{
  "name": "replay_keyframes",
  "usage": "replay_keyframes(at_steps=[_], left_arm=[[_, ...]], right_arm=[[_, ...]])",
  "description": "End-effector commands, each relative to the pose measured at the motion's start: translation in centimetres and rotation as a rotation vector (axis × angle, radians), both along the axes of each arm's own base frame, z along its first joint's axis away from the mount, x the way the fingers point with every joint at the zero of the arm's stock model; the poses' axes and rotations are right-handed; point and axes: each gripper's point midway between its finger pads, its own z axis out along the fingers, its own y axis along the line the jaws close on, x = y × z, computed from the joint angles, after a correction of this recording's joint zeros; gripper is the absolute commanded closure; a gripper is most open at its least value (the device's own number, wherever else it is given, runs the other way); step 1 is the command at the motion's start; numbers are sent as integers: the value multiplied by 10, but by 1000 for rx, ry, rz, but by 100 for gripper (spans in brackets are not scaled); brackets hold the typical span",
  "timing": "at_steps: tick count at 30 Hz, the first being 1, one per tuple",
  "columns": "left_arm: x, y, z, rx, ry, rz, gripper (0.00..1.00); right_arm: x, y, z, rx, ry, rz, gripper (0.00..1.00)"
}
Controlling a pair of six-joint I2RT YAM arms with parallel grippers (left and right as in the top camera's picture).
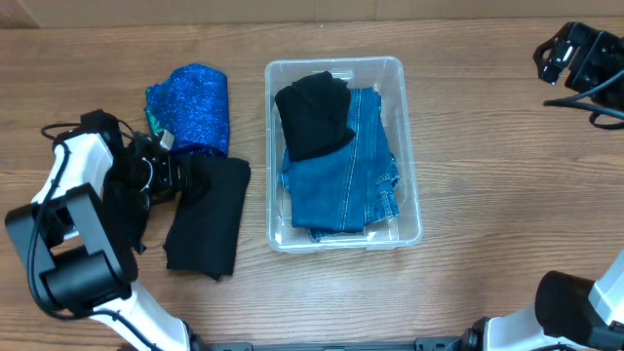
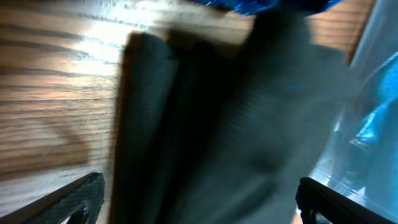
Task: Pack container
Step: 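Grasp the right black sock on the left with the left gripper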
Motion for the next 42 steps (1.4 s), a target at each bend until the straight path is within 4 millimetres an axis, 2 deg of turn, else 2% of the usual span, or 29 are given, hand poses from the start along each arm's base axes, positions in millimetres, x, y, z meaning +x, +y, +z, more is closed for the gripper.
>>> replay_keyframes(at_steps=[1, 8, 13, 15, 19, 22, 25, 27, 31, 34, 37, 39, 40, 42], left_arm=[[-7, -8, -14, -47, 31, -24, 0], [-31, -26, -34, -91, 100, -48, 0], [-37, -29, -39, -104, 112, -45, 2], [-38, -29, -39, -105, 114, -45, 11], [-40, -30, -38, -108, 122, -45, 45], [-40, -30, -38, -109, 123, -44, 62], [-38, -34, -35, -138, 114, -38, 72], [-36, -37, -32, -160, 105, -32, 82], [-32, -42, -27, -197, 86, -24, 91], [-26, -44, -15, -220, 55, -31, 96], [-15, -45, 11, -233, -20, -47, 96], [-8, -44, 36, -220, -86, -59, 96], [-3, -45, 63, -199, -145, -79, 96], [-3, -50, 98, -178, -206, -118, 96]], right_arm=[[1, 0, 0, 5, -4, 2, 0], [2, 0, 1, 4, -9, 2, 0], [2, 0, 1, 4, -10, 2, 0], [2, 0, 1, 3, -10, 3, 0], [2, 0, 1, 4, -9, 2, 0], [2, 0, 1, 4, -9, 2, 0], [1, 0, 1, 4, -7, 3, 0], [1, 0, 1, 4, -7, 3, 0], [1, 0, 1, 4, -6, 3, 0], [1, 0, 1, 4, -6, 3, 0], [1, 0, 1, 4, -6, 2, 0], [1, 0, 1, 4, -6, 2, 0], [1, 0, 0, 4, -5, 2, 0], [1, -1, 0, 0, -2, -2, 0]])
